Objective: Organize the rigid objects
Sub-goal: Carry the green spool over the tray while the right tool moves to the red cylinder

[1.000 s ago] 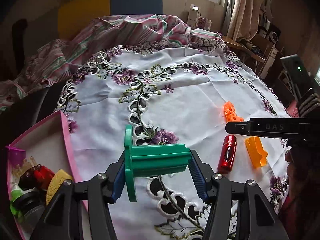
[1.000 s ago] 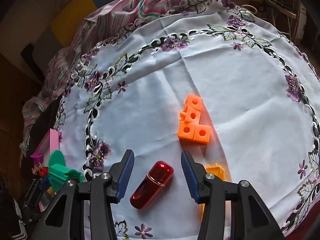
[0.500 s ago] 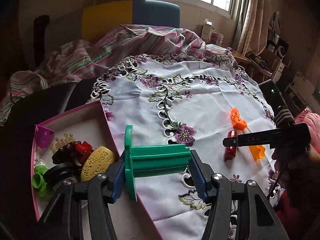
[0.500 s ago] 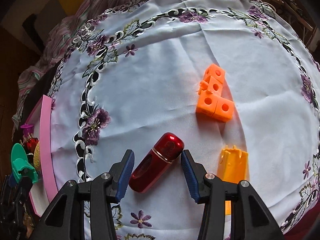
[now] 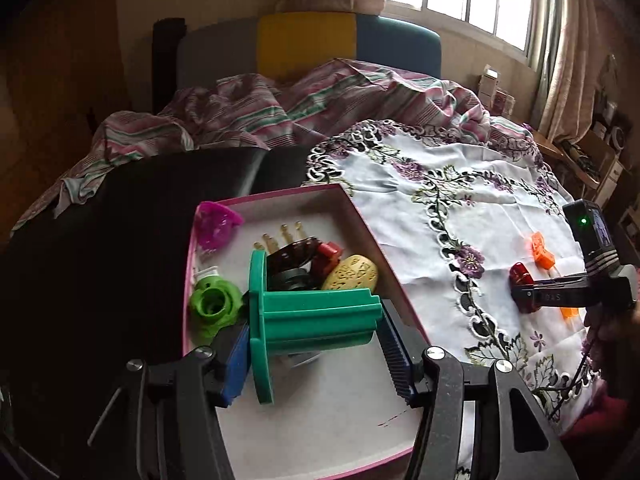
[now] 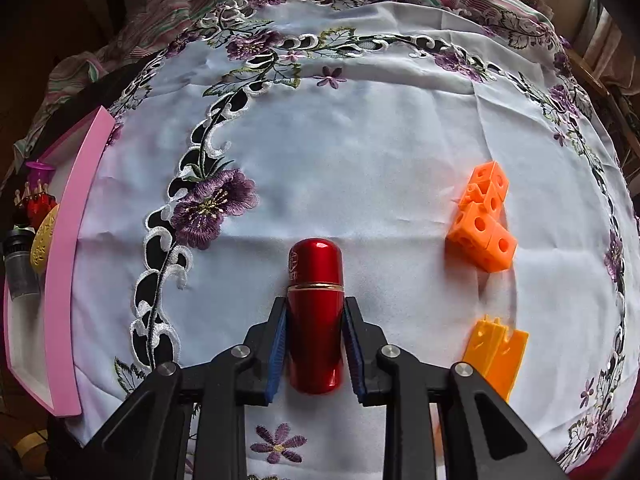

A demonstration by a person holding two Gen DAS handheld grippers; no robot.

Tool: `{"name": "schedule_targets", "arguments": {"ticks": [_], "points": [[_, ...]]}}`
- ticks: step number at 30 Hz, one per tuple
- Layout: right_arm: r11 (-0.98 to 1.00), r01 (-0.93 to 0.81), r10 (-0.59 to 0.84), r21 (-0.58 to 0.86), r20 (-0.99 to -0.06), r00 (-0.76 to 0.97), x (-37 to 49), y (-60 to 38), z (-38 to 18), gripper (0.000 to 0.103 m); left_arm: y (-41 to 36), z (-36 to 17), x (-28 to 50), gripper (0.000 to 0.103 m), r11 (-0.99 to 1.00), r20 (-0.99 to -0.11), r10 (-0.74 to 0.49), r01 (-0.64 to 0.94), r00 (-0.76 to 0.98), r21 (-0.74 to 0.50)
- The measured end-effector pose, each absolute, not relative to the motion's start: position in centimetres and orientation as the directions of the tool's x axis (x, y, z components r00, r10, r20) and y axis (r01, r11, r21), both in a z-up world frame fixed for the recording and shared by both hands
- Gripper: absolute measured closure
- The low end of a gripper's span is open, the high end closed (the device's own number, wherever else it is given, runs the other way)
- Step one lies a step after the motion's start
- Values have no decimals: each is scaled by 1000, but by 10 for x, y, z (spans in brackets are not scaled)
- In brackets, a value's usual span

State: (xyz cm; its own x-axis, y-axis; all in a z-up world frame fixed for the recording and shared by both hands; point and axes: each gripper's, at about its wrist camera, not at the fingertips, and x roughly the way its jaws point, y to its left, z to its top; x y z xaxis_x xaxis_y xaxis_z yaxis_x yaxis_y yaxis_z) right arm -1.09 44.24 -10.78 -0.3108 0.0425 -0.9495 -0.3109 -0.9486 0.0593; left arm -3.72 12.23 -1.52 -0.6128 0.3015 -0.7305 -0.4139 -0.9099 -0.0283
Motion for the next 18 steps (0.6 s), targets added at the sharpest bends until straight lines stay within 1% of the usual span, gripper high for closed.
{"name": "schedule_targets", "arguments": {"ticks": [9, 14, 18], "points": [[-966, -256, 115, -29, -938, -326, -9, 429, -110, 77, 86, -20, -38, 45, -937, -740, 265, -348, -619, -44], [-969, -243, 134, -52, -933, -334, -16, 419, -113, 77, 75, -24, -38, 45, -942, -747, 258, -330, -612, -55], [-967, -249, 126, -42, -934, -335, -18, 418, -112, 77, 69, -28, -36, 45, -945, -753, 250, -321, -609, -55]]}}
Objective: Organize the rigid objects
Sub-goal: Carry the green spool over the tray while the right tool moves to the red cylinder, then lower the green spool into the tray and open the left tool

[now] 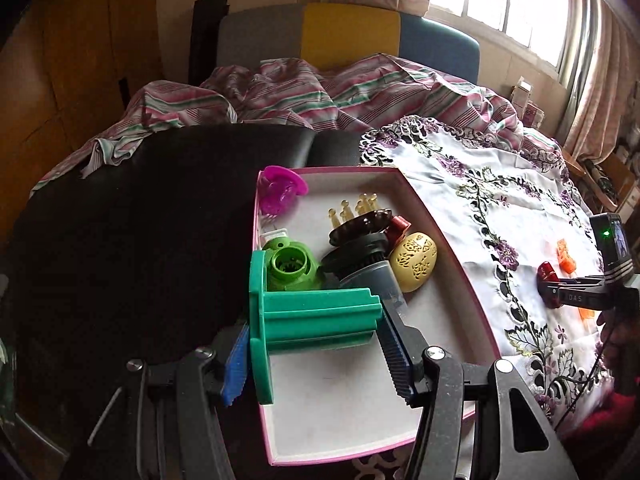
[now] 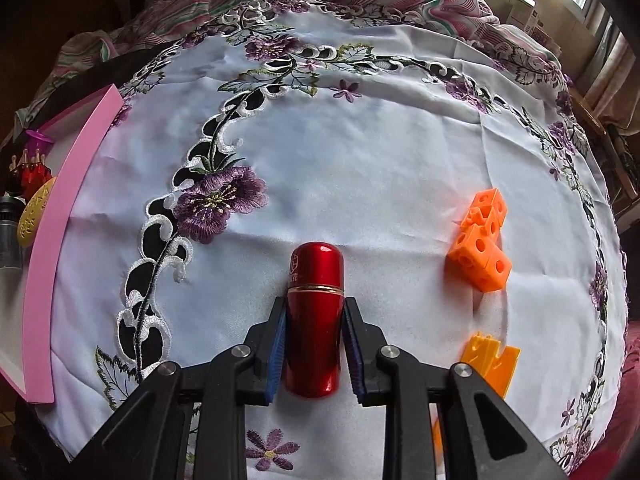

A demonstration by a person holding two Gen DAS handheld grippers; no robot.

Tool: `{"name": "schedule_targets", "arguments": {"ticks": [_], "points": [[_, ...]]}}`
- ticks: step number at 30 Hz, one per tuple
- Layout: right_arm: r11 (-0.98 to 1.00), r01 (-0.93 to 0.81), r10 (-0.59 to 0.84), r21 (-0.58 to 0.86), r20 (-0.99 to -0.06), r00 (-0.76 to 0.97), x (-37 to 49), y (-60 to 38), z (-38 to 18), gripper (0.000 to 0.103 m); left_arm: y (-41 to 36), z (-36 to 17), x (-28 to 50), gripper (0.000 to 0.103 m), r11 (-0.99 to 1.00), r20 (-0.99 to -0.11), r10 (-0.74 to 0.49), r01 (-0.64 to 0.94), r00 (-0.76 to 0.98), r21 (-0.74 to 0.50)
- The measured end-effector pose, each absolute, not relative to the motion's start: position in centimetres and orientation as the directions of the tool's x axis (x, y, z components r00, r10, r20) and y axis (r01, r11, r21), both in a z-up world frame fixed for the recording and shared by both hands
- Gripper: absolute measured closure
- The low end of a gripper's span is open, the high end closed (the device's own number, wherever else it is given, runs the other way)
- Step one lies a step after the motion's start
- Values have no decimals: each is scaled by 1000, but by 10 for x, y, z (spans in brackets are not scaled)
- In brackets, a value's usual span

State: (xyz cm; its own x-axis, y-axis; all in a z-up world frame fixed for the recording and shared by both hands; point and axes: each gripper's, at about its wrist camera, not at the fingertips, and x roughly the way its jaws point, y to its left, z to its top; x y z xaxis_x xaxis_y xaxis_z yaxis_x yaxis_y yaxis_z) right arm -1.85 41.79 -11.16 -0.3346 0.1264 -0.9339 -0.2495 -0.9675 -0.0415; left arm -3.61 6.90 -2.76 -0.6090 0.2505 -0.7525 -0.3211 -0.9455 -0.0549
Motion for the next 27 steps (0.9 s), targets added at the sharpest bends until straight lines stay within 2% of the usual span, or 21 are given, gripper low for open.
{"name": "schedule_targets", "arguments": {"ticks": [19, 27], "points": [[-971, -230, 146, -68, -930, -338, -19, 420, -111, 77, 35, -49, -26, 45, -934, -799, 306, -325, -518, -147], [-971, -226, 152, -77, -930, -336, -18, 418, -110, 77, 56, -58, -51, 45, -938, -805, 263, -337, -531, -84]]}}
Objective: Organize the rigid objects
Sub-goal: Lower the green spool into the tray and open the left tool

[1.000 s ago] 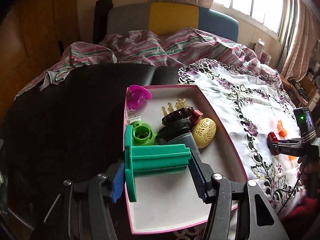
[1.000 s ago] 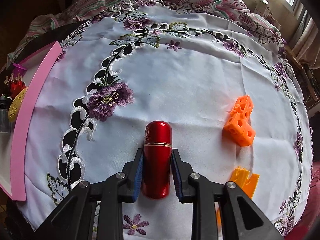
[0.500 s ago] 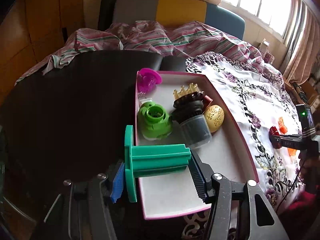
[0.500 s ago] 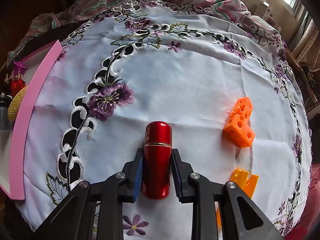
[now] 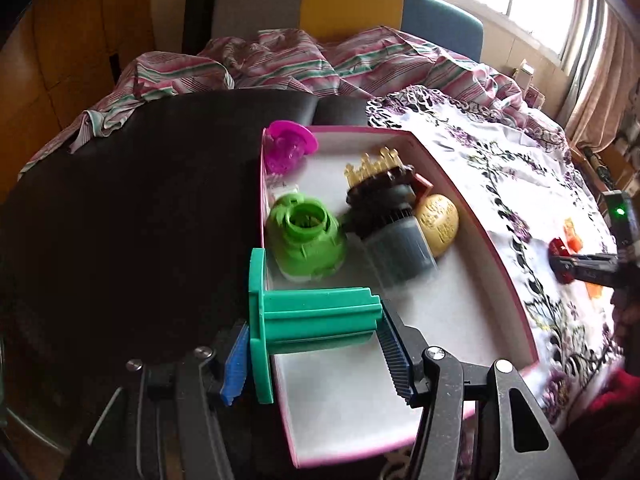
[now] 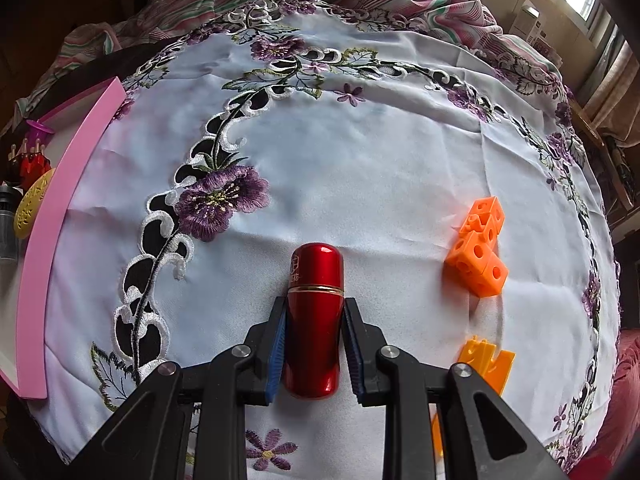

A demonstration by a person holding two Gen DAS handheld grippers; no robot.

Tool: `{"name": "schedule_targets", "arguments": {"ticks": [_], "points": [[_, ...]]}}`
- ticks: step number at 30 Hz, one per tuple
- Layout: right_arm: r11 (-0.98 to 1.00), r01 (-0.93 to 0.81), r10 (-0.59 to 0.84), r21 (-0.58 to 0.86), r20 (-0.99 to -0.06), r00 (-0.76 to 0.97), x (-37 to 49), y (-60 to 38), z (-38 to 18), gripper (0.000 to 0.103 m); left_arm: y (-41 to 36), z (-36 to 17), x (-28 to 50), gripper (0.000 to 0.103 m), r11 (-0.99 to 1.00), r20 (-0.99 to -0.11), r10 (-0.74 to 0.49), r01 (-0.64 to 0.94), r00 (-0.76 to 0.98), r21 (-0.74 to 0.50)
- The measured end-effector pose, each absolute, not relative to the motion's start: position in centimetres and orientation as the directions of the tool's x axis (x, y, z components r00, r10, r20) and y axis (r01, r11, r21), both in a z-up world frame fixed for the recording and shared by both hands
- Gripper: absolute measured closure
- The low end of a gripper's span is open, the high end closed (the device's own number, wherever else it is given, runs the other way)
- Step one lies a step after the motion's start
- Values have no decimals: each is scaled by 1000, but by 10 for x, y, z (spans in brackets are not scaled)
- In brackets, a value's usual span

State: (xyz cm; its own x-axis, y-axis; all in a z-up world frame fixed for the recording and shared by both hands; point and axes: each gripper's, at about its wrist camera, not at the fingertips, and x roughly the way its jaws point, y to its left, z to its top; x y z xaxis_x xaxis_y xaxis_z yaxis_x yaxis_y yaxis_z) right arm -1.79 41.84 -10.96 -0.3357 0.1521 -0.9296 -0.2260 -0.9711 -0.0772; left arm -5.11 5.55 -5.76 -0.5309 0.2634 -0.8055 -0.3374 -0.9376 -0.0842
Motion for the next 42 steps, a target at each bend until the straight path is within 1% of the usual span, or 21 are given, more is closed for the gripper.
{"name": "schedule_targets", "arguments": {"ticks": [5, 8, 11, 13, 16, 18, 22, 25, 34, 37, 38, 42], "points": [[-971, -227, 150, -75, -930, -336, -18, 419, -110, 77, 63, -50, -58, 45, -938, -791, 251, -342, -558, -56], [-970, -232, 145, -67, -931, -336, -18, 420, -110, 77, 66, -35, -47, 45, -921, -773, 299, -382, -559, -79], [-971, -230, 146, -70, -931, -335, -18, 420, -110, 77, 73, -38, -45, 45, -910, -784, 312, -406, -536, -84], [-970, -230, 149, -72, -930, -335, -19, 420, -110, 77, 75, -49, -54, 45, -915, -815, 299, -391, -496, -97], [-970, -230, 151, -74, -930, -335, -19, 420, -110, 77, 79, -61, -64, 44, -925, -840, 256, -374, -479, -69], [-970, -230, 150, -73, -931, -334, -19, 420, -110, 77, 80, -66, -71, 44, -930, -841, 250, -362, -480, -71], [-970, -230, 150, -74, -931, -334, -19, 420, -110, 77, 83, -77, -82, 44, -940, -833, 195, -340, -518, -9], [-970, -231, 150, -73, -931, -334, -19, 420, -110, 77, 84, -78, -89, 44, -940, -825, 195, -341, -531, -2], [-970, -231, 150, -74, -930, -334, -20, 420, -111, 77, 83, -74, -89, 37, -942, -810, 203, -334, -551, -8], [-970, -229, 153, -77, -930, -334, -19, 420, -111, 77, 83, -67, -81, 28, -943, -793, 202, -333, -575, 1], [-970, -228, 154, -79, -930, -334, -19, 420, -111, 77, 83, -64, -79, 23, -945, -783, 195, -325, -591, 11], [-971, -223, 161, -87, -928, -336, -19, 419, -110, 77, 76, -52, -72, 22, -951, -759, 203, -309, -618, -3]]}}
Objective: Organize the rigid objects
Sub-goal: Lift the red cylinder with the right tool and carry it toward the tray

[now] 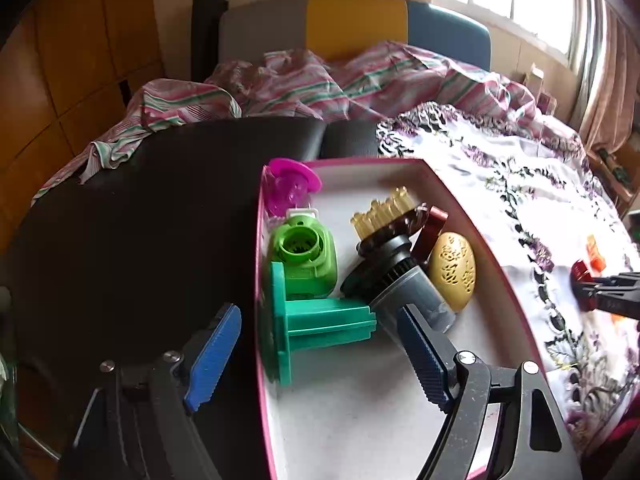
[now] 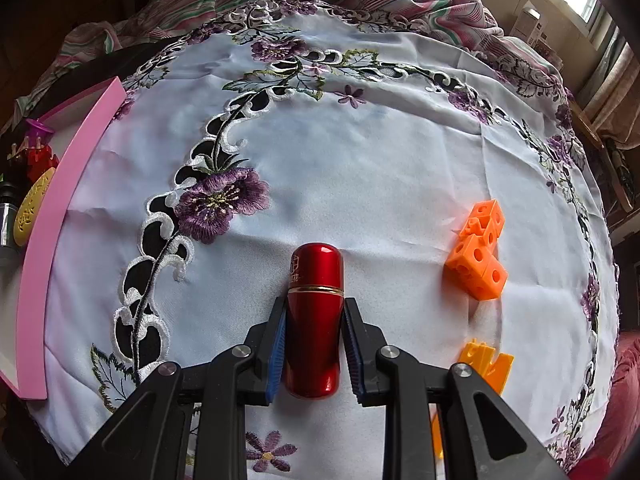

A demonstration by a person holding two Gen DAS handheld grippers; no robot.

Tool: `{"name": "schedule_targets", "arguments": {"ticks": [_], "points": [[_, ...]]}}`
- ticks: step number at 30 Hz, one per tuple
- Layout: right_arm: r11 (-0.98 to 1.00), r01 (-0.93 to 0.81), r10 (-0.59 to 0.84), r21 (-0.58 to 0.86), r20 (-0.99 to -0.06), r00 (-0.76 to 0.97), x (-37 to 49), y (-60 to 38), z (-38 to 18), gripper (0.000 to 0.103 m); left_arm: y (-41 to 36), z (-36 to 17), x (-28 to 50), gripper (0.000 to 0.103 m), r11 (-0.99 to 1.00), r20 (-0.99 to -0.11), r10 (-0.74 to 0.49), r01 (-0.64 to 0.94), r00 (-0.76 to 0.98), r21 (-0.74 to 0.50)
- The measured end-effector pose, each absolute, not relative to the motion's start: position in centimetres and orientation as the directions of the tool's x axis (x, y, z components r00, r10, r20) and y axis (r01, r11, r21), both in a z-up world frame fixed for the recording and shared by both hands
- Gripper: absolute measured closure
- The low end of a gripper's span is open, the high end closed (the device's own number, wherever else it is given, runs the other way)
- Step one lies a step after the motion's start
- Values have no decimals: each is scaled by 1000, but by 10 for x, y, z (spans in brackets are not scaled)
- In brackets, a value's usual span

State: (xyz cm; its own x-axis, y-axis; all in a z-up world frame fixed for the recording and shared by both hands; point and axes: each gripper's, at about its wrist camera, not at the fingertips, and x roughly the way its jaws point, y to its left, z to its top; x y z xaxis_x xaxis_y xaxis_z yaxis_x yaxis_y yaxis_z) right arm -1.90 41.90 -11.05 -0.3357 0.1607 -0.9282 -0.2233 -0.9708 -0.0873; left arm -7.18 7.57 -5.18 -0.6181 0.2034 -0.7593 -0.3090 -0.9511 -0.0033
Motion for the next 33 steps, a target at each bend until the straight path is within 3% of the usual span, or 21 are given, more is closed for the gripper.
{"name": "schedule_targets", "arguments": {"ticks": [13, 33], "points": [[-970, -219, 179, -108, -924, -339, -19, 416, -108, 78, 48, -31, -54, 20, -969, -731, 188, -247, -656, -28], [-968, -207, 205, -139, -917, -341, -21, 414, -105, 78, 21, -42, -40, 20, -981, -754, 146, -191, -640, -27]]}}
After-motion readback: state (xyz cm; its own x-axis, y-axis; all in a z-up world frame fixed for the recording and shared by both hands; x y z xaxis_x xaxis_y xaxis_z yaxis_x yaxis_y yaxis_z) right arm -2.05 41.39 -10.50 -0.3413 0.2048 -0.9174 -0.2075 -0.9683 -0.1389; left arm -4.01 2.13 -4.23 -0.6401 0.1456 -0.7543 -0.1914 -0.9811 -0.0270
